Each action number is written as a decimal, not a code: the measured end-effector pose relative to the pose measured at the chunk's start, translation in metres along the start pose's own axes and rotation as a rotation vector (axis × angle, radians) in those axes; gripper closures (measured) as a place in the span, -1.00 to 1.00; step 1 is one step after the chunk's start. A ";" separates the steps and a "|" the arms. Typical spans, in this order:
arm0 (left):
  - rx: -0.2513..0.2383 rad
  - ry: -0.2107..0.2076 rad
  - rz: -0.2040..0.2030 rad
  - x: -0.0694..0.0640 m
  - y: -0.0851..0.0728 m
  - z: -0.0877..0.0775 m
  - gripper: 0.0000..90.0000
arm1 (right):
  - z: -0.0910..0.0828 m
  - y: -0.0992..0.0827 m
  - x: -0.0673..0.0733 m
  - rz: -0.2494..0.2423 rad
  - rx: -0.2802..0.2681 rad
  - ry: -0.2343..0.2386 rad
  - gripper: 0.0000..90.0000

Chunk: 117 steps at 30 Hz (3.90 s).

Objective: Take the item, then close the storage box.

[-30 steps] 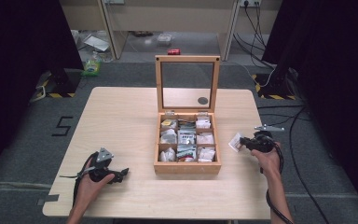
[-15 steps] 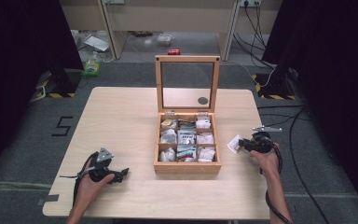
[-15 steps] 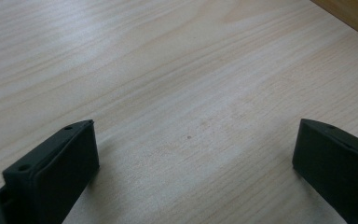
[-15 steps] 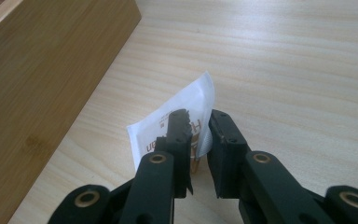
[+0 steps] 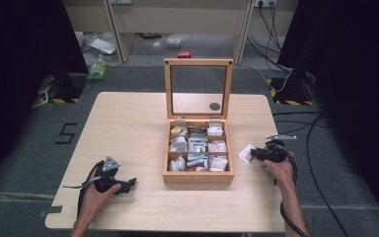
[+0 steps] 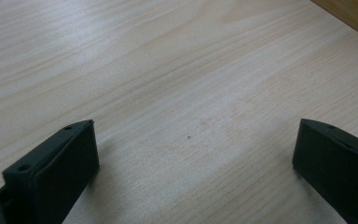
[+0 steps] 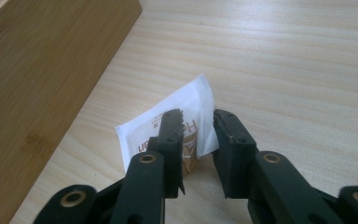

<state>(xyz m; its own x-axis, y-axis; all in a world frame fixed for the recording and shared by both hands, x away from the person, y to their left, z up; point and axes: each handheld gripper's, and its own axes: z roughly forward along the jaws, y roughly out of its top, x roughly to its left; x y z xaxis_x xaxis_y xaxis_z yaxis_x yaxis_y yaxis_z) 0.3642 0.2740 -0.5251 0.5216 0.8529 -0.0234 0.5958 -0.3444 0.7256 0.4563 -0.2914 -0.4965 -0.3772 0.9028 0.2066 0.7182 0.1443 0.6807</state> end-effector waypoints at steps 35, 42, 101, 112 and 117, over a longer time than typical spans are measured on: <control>0.000 0.000 0.000 0.000 0.000 0.000 -1.00 | -0.012 0.021 0.014 0.020 -0.101 -0.003 -0.11; 0.000 0.000 0.000 0.000 0.000 0.000 -1.00 | -0.015 0.029 0.025 -0.007 -0.113 0.012 -0.14; 0.000 0.000 0.000 0.000 0.000 0.000 -1.00 | -0.012 0.054 0.062 -0.083 -0.170 0.071 -0.29; 0.001 0.000 0.001 0.000 0.000 0.000 -1.00 | 0.000 0.069 0.067 -0.094 -0.194 0.078 -0.29; 0.001 0.000 0.002 0.000 0.000 0.000 -1.00 | 0.007 0.077 0.067 -0.095 -0.199 0.069 -0.28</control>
<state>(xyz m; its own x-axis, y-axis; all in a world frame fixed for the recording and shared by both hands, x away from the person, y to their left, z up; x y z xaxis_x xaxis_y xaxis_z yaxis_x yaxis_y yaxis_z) 0.3642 0.2741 -0.5250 0.5224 0.8524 -0.0222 0.5957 -0.3462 0.7248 0.4901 -0.2170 -0.4353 -0.4821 0.8578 0.1780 0.5509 0.1388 0.8229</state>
